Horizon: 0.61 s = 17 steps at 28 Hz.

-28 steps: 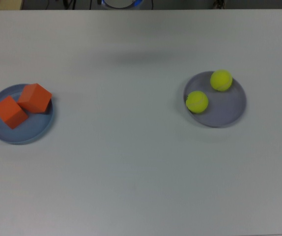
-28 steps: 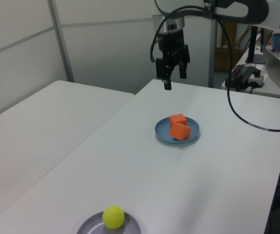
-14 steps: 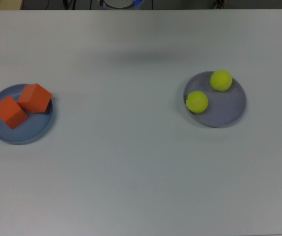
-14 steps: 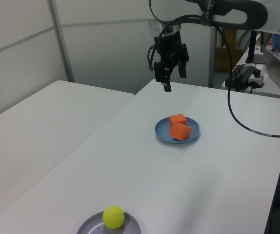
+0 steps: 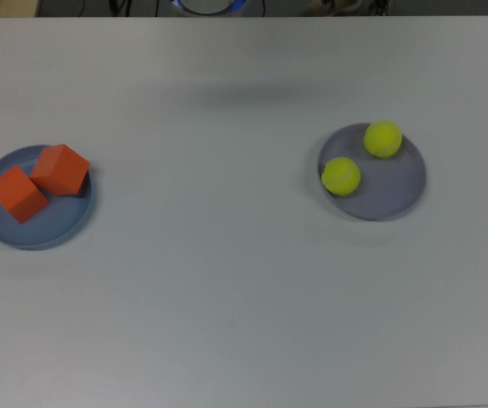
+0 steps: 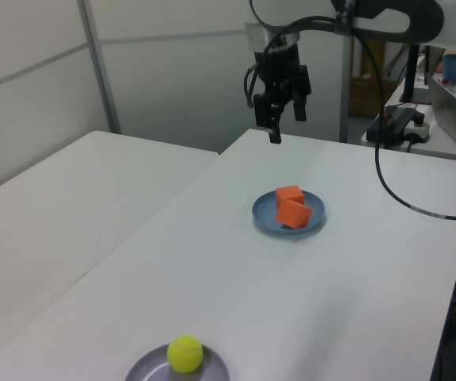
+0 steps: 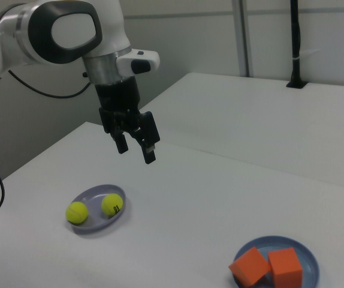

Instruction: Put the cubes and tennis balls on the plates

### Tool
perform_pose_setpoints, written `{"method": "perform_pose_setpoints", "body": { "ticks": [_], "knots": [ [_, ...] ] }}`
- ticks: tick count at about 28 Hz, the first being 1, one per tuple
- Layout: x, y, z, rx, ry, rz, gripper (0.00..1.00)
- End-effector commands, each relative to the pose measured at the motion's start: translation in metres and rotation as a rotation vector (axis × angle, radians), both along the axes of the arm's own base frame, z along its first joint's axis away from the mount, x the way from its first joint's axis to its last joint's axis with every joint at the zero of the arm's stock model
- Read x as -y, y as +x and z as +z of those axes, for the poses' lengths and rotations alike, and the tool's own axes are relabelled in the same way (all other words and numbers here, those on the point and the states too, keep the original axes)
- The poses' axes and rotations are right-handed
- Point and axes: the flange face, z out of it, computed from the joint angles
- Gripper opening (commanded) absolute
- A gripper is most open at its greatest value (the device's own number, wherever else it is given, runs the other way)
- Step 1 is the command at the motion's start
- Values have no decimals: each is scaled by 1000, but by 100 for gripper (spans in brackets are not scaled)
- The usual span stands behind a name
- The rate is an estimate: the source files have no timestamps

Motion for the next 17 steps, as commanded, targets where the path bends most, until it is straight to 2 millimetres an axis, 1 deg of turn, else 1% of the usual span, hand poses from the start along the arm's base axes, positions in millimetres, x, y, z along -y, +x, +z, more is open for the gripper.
{"method": "perform_pose_setpoints", "body": {
  "ticks": [1,2,3,4,6,8,12,14,17],
  "knots": [
    [1,-6,1,-10,8,-19,100],
    [-1,-6,-2,-30,2,-15,100],
    [1,-6,-6,-50,-37,-13,100],
    [2,-6,-7,-55,-60,-11,100],
    [-4,-7,-7,-65,-91,13,100],
    [-12,-7,-7,-67,-86,44,100],
    [-12,-7,-9,-67,-8,33,100],
    [3,-7,-9,-65,50,3,100],
    [14,-8,-7,-60,75,-17,100]
  ]
}}
